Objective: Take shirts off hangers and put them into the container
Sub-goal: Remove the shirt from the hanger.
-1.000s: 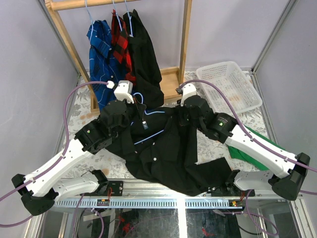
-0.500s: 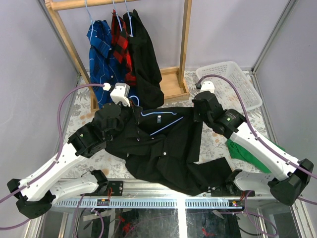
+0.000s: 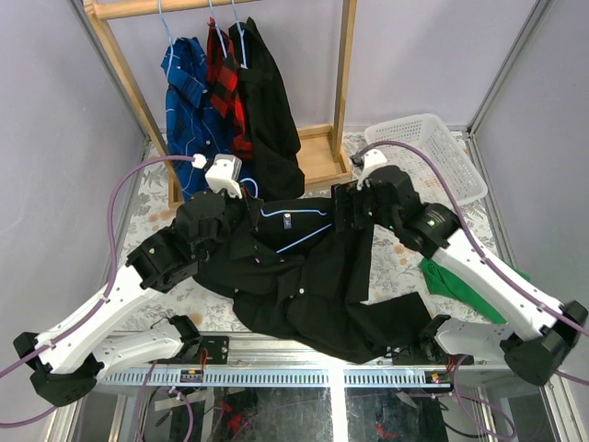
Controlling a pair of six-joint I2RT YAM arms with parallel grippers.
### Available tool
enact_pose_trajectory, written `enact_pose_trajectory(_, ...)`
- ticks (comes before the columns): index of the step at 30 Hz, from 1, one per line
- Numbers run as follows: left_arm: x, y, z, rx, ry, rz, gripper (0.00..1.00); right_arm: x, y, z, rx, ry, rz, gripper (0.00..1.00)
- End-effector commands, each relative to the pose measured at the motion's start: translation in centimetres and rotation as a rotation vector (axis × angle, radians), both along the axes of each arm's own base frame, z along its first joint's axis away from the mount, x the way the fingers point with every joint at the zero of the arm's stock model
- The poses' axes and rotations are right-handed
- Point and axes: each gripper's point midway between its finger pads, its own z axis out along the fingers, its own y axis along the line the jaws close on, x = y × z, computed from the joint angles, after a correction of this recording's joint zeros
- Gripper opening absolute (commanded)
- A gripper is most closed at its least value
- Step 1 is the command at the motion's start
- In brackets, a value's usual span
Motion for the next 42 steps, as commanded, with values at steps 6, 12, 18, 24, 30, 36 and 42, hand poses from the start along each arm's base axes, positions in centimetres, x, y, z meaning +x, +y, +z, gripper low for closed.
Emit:
enact_pose_trajectory(6,-0.3,-0.4,0.9,-0.009,-0.026,-0.035,0.00,2.7,-1.2,-0.9,-0.123,-0.022,-0.100,0.41)
enact_pose_trajectory(12,-0.4,0.6,-0.1,0.060,-0.022,-0.024,0.00,3.5,-3.2,1.2,-0.085,-0.107,-0.227,0.21)
enact_pose_trajectory(18,-1.0,2.1,-0.7,0.166,-0.037,-0.038,0.00,4.4,-5.7,-1.0,-0.128,0.042,-0.310,0.24)
enact_pose_trajectory(24,-1.4,2.9,1.2,0.057,-0.097,0.002,0.00,3.2,-3.2,-4.6,-0.058,0.167,-0.152,0.29)
enact_pose_trajectory(30,-1.1,2.8,1.1,0.015,-0.091,0.029,0.00,1.9,-1.3,-3.3,0.018,0.108,0.010,0.45)
enact_pose_trajectory(36,-0.9,2.6,1.4,0.001,-0.093,0.035,0.00,1.1,-2.1,0.6,0.048,-0.114,0.077,0.68)
enact_pose_trajectory(42,-1.6,1.0,1.4,0.009,-0.097,-0.070,0.00,-1.9,-1.8,3.1,0.043,-0.381,0.301,0.77)
